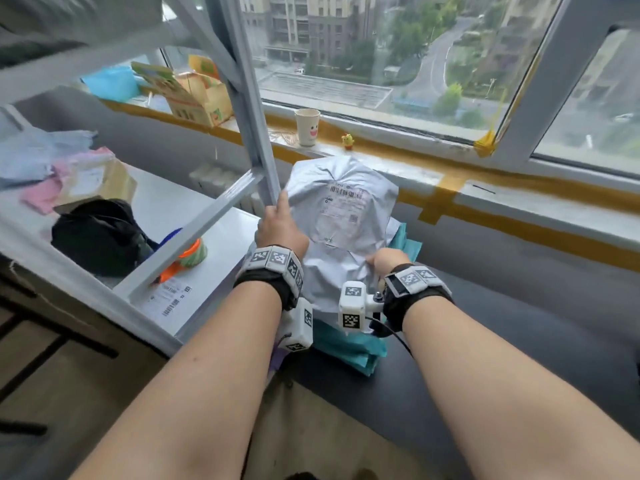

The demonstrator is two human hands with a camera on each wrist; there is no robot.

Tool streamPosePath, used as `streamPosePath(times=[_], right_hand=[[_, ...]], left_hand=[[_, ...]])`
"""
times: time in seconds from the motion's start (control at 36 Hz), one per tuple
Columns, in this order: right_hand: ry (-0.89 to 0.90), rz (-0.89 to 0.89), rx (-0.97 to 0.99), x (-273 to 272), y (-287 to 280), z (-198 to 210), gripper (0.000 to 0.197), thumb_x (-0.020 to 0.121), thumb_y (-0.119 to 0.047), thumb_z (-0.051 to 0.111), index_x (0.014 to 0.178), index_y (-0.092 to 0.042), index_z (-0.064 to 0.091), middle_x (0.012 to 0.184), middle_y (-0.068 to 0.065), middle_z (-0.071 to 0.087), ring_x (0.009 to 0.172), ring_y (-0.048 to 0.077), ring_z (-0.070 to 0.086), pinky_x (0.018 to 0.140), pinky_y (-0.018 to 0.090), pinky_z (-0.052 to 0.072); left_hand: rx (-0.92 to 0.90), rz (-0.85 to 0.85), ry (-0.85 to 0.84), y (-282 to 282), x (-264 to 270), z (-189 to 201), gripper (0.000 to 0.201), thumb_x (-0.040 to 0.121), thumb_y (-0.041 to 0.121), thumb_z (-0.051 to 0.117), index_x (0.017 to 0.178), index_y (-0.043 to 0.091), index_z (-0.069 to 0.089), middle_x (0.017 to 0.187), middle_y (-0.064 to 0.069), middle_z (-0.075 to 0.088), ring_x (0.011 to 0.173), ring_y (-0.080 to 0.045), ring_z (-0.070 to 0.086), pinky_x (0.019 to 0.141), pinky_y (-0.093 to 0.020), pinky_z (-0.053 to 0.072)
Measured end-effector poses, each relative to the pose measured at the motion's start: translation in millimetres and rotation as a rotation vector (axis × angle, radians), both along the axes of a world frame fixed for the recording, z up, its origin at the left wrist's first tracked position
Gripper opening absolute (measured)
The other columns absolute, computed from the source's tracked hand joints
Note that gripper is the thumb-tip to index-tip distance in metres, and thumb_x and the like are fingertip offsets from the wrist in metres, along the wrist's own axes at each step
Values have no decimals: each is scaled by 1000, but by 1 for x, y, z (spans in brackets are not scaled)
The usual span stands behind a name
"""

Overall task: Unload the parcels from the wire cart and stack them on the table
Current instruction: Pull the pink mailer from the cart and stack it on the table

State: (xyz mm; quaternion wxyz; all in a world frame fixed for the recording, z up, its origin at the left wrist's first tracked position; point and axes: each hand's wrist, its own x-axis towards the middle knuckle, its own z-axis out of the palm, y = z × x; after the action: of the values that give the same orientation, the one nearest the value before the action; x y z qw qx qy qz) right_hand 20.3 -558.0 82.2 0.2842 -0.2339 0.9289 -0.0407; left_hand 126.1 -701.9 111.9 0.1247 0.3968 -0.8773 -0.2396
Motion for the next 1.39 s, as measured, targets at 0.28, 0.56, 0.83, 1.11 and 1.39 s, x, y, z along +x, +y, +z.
streamPosePath(times=[0.28,0.56,0.83,1.11,1.39], right_hand=[[-136,-83,39,-12,-47,-22,42,101,-11,37,142,-7,43,148,13,41,132,29,44,109,34,37],[-216,-708,-280,-18,-60,-46,51,81,-19,69,128,-7,54,121,8,61,98,23,61,78,27,51],[-115,-633,-260,-2,-61,-56,39,90,-22,57,128,-15,55,123,9,61,108,29,60,81,28,44],[-124,-719,-268,-6,-41,-42,21,92,-30,55,84,-10,55,84,7,57,82,27,57,67,29,42],[-59,-819,-271,0,22,-38,22,89,-31,53,75,-13,55,92,11,67,74,27,61,60,28,41]], left_hand=[[61,-217,-159,-72,-39,-32,64,81,15,56,142,15,39,151,-10,27,137,-26,32,113,-32,26],[50,-393,-476,-95,-49,-93,70,93,42,50,152,25,16,160,-9,-1,147,-31,0,120,-44,6],[-27,-383,-479,-88,-56,-94,58,93,29,51,145,23,28,159,-10,6,145,-34,8,117,-48,15],[-122,-373,-344,-69,-66,-63,65,90,22,51,149,21,24,159,-11,5,146,-30,5,118,-47,10],[-160,-552,-239,-6,-83,-43,57,95,38,45,147,21,29,157,-10,16,145,-27,11,117,-45,15]])
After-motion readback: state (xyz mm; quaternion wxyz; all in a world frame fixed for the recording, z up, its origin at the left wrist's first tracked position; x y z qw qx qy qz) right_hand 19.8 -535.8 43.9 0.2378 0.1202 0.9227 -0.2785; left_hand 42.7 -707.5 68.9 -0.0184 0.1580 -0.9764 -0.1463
